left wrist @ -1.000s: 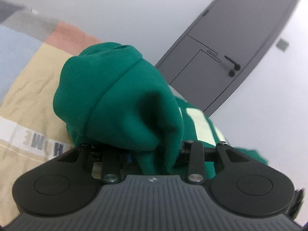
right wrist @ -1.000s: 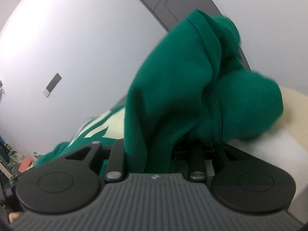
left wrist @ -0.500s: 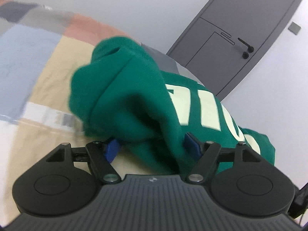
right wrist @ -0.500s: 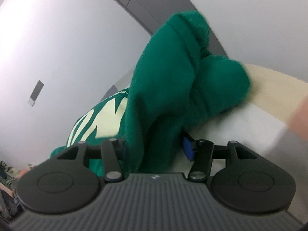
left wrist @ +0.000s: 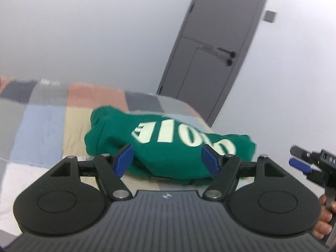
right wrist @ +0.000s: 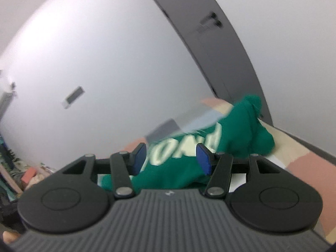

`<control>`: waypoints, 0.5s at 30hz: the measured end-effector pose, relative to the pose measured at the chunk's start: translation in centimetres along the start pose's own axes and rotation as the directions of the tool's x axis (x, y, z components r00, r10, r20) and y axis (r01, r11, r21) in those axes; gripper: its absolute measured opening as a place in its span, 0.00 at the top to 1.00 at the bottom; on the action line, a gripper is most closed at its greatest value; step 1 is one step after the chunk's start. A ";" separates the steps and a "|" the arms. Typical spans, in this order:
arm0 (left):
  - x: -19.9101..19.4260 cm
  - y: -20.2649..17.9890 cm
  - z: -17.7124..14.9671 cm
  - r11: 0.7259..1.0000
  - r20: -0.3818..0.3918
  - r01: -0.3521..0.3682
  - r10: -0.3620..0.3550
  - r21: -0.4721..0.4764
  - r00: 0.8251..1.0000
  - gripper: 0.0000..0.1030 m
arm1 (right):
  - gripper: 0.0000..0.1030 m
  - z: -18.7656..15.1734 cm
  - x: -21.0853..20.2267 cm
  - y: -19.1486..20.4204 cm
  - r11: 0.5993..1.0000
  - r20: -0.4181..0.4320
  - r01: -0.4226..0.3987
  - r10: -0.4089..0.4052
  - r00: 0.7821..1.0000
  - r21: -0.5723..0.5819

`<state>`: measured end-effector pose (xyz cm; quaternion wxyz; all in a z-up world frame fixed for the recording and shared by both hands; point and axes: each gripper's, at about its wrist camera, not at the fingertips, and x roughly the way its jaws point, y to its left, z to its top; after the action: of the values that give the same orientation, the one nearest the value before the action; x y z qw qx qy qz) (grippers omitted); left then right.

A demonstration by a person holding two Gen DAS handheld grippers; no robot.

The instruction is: Fold large clothes

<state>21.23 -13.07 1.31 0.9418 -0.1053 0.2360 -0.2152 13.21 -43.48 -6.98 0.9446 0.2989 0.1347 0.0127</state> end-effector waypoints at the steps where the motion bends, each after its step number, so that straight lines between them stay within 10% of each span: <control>1: -1.5 -0.7 0.2 1.000 0.013 -0.003 0.002 0.023 1.000 0.27 | 0.46 0.3 -1.2 1.0 1.000 0.006 -0.007 0.007 1.000 -0.015; 15: -13.9 -4.6 -3.5 0.991 0.087 -0.011 0.000 0.130 0.996 0.26 | 0.45 -2.0 -11.6 9.0 0.980 0.024 -0.040 0.046 0.999 -0.195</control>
<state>6.78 -11.10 5.18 0.9566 -0.0522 0.1806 -0.2229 2.04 -36.14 -0.59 0.9707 0.2081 0.1129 0.0421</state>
